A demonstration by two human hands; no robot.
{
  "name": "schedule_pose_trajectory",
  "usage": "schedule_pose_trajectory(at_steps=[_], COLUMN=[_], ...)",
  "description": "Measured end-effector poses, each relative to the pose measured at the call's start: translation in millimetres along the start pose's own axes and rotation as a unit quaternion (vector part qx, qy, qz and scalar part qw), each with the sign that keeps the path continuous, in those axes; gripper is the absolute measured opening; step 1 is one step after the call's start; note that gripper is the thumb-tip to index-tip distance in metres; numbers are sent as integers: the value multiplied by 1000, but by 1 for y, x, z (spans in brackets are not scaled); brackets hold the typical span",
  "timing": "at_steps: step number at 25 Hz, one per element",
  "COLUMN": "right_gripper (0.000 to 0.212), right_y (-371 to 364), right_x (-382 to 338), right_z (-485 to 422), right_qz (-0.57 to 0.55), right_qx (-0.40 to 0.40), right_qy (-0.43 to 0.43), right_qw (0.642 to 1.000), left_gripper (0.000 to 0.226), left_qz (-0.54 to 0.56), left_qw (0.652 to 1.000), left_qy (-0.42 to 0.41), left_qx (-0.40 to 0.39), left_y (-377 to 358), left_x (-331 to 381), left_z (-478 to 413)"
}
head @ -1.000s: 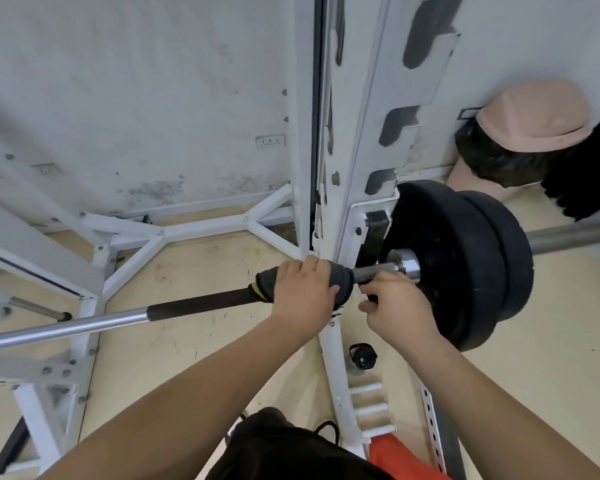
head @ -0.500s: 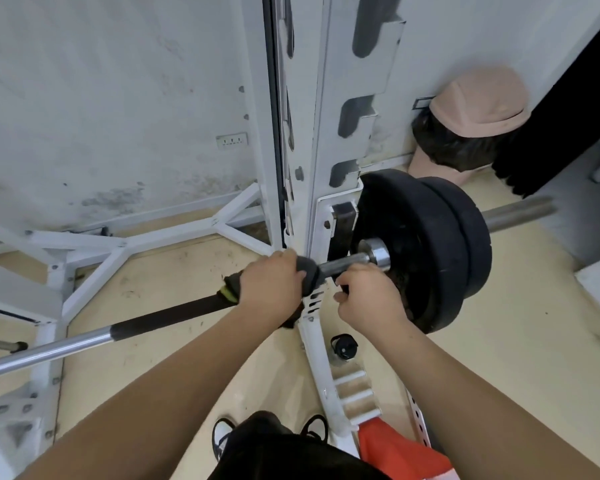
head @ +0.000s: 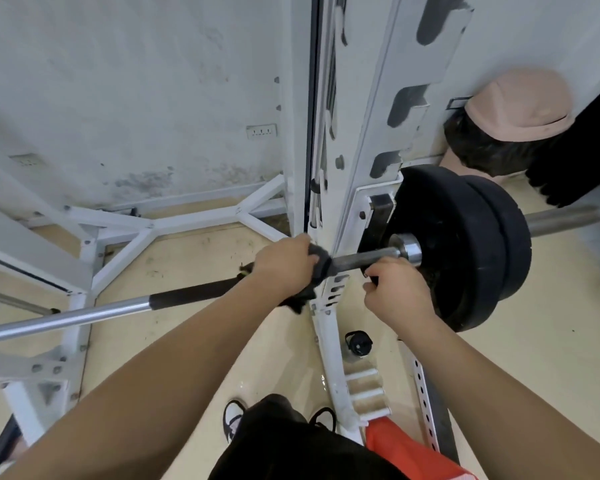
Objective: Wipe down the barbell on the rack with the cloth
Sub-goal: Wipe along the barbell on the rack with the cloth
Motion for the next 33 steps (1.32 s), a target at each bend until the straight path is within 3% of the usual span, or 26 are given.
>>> schedule_pose_trajectory(at_steps=[3,5,8,11,13,17,19,23,26,28,30,33], right_gripper=[13,17,19,12,10,11,10,22,18,21,24,24], right_y=[1,7,4,-22,-36,-52,-62,-79,-71,-60,-50,-59], right_x=[-10,-31,-77,-112,-126,-155,-171,-192,-198,-208,-232,-302], right_z=[0,4,9,11,9,10,15,33,40,42,47,59], right_qz=[69,99,-18,-200,-269,-275,-281,-308,-337,-331,-286,-228], right_qx=[-19,-2,-4,-71,-91,-115,-136,-150,-99,-46,-22,-35], right_qy=[-14,22,85,60,41,60,75,71,42,35,53,115], right_qw=[997,995,996,975,958,953,947,937,935,942,957,966], left_gripper=[21,20,20,22,24,23,21,20,19,15,18,24], left_qz=[106,69,5,17,34,34,33,-1,-11,35,102,242], left_qw=[993,995,998,990,984,977,977,960,974,978,977,954], left_qy=[-43,-66,23,128,169,170,166,253,158,47,-18,88], left_qx=[12,40,62,55,43,123,129,117,161,199,188,151], left_y=[-2,-1,3,6,4,6,10,21,19,12,-1,-27], left_x=[20,1,-85,-158,-162,-144,-168,-225,-176,-137,-135,-216], left_z=[3,29,61,77,69,82,108,128,107,119,152,205])
Point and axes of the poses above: each hand's wrist, its own z-axis away from the middle knuckle, its own y-axis out of the back of the hand, x = y × z, the point moved 8 cm from there along -z, towards the middle knuckle, and after that the axes turned 6 degrees about -z, right-handed, at the moved point
